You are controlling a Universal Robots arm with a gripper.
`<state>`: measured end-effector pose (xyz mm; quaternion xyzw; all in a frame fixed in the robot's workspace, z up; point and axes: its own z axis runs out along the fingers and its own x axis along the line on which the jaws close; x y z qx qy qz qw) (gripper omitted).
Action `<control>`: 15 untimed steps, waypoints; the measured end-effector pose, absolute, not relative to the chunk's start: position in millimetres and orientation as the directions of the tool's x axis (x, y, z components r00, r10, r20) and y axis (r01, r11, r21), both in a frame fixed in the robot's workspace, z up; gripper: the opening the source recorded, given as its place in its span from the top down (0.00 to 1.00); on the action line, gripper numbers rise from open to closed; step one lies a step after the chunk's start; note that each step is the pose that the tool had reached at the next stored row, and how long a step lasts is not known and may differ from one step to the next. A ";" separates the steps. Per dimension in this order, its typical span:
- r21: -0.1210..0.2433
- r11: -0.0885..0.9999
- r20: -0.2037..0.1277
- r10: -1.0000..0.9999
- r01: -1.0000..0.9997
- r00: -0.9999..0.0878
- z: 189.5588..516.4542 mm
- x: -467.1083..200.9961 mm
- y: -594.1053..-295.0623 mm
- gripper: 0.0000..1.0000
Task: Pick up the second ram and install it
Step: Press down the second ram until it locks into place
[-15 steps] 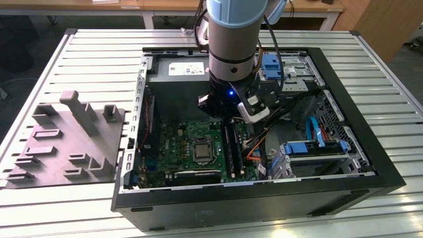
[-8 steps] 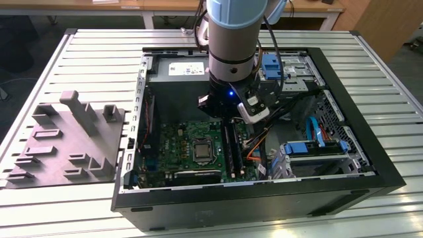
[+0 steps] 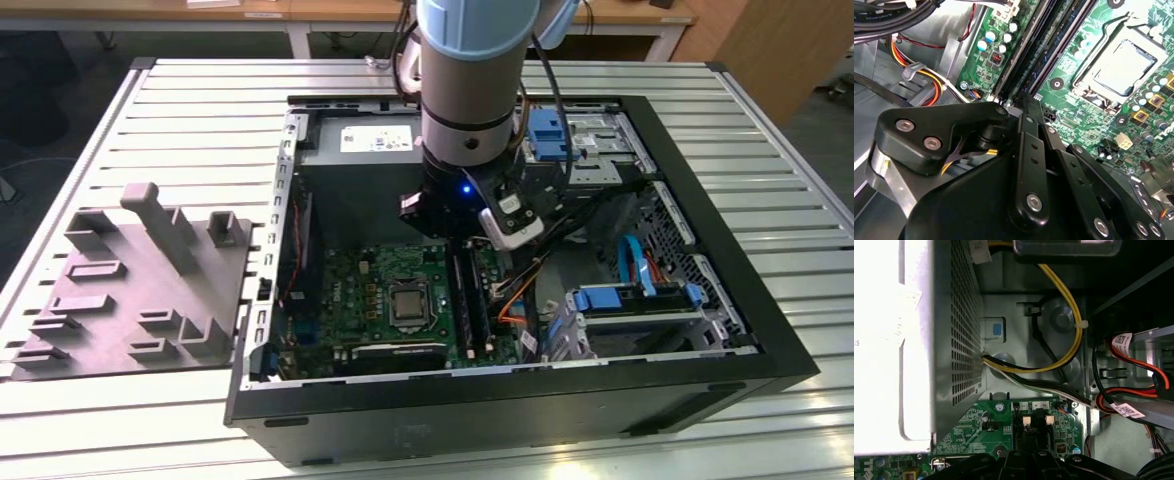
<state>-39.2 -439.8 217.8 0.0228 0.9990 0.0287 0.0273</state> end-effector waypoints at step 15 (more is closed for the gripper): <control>0.058 0.997 -0.053 0.047 0.044 -0.997 239.2 -39.1 -439.8 0.90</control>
